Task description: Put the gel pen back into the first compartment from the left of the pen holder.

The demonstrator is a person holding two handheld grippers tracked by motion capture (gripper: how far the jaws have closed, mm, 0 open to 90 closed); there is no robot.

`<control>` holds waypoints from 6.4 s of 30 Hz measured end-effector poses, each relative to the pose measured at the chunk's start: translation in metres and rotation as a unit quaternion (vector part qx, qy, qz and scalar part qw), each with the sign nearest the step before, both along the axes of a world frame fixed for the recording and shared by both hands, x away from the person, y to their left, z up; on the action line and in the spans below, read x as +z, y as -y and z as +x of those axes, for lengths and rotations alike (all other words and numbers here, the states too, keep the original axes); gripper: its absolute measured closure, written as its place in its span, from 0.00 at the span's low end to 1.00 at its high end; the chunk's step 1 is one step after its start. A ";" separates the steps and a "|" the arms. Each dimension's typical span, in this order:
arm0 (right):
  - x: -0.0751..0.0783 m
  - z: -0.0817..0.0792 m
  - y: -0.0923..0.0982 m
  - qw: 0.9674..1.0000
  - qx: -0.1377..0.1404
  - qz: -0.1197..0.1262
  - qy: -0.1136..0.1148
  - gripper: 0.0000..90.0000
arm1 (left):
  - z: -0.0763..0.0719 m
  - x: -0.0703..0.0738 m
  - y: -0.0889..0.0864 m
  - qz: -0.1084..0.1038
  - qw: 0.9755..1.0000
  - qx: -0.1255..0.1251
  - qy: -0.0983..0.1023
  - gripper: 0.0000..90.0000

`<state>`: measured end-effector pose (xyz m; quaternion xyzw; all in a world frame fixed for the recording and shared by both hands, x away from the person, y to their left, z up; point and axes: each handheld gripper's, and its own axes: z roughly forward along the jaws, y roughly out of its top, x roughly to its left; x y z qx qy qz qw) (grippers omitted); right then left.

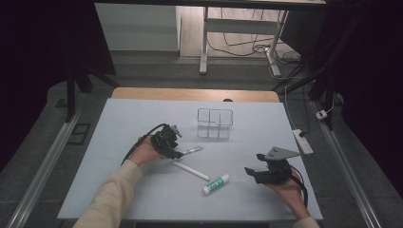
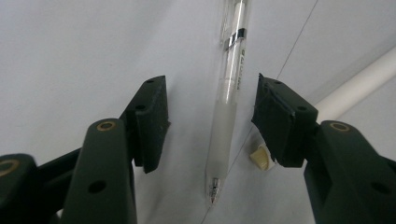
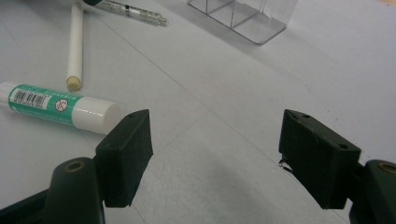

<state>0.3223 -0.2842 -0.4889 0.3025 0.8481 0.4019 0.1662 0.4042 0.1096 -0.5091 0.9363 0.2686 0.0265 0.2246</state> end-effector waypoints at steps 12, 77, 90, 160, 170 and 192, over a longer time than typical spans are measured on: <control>-0.001 0.001 0.000 1.000 -0.006 -0.004 -0.002 0.28 | 0.002 -0.004 0.004 0.009 1.000 -0.012 0.001 0.59; 0.001 0.000 0.004 1.000 -0.028 0.002 0.014 0.29 | -0.032 0.047 -0.025 -0.063 0.994 -0.054 0.074 0.88; 0.003 -0.001 0.003 1.000 -0.023 0.008 0.017 0.29 | -0.040 0.054 -0.013 -0.071 0.992 -0.074 0.081 0.88; 0.024 0.014 -0.085 0.996 0.073 -0.005 0.049 0.30 | -0.051 0.037 0.050 -0.028 0.990 -0.129 0.057 0.88; 0.026 0.011 -0.104 0.992 0.110 -0.033 0.050 0.35 | -0.057 0.038 0.062 -0.010 0.989 -0.135 0.063 0.88; 0.011 0.006 -0.124 0.975 0.169 -0.135 0.053 0.52 | -0.063 0.041 0.068 -0.017 0.986 -0.156 0.052 0.88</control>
